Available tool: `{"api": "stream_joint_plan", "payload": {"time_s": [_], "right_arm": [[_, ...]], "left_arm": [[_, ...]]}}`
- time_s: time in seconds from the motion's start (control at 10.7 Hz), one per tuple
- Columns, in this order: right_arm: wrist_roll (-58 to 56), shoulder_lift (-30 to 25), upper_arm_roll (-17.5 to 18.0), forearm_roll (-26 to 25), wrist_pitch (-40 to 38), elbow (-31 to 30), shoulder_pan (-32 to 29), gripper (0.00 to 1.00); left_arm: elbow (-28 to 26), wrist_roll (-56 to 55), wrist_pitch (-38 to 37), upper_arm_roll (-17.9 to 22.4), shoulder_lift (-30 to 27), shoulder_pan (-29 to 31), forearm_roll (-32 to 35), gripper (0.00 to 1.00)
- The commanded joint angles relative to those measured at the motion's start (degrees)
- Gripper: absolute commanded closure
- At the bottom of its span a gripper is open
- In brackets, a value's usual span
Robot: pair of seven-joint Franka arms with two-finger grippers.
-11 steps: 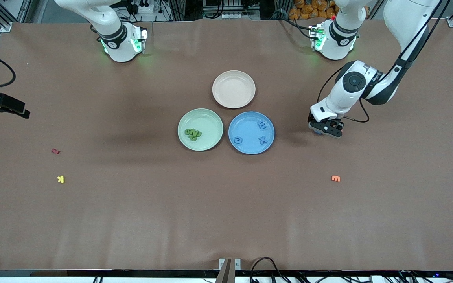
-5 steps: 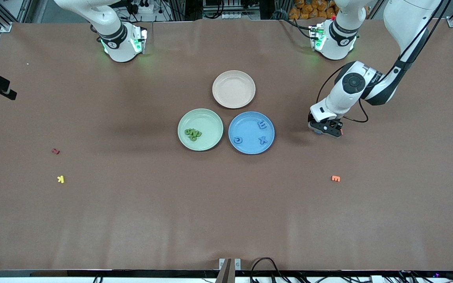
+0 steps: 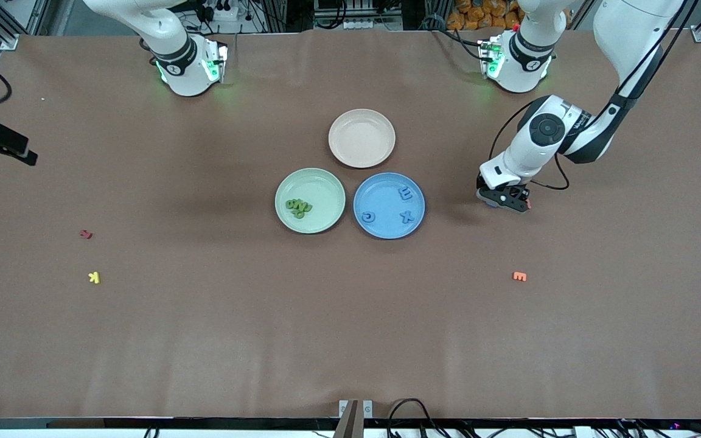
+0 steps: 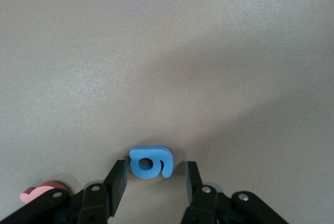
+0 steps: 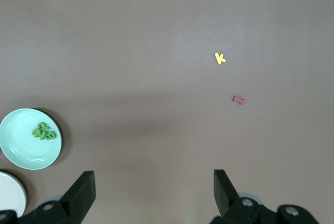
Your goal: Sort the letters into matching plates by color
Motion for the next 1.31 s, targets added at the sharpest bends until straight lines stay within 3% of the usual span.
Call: {"api": "stream_joint_plan", "payload": {"time_s": [0.0,0.37,0.75,1.22], "right_arm": [[1.7,-1.8,-0.1,-2.1,3.1,-4.9,1.4,0.0],[1.8,-1.6,-0.1,-2.6,3.3,-4.1,2.0,0.0],[1.7,-1.2,-0.1,-2.6,3.1,-1.3,1.9,0.0],[1.8,-0.8,-0.4,-2.7,2.8,-0.3,1.9,0.0]], "left_arm": [[-0.2,-0.2,1.1,-0.5,0.7,1.0,1.5,0.46],[-0.1,0.0,1.1,-0.5,1.0,1.0,1.5,0.55],[-0.1,0.2,1.1,-0.5,1.0,1.1,1.5,0.83],[0.4,0.1,0.5,-0.5,0.1,1.0,1.6,0.89]]}}
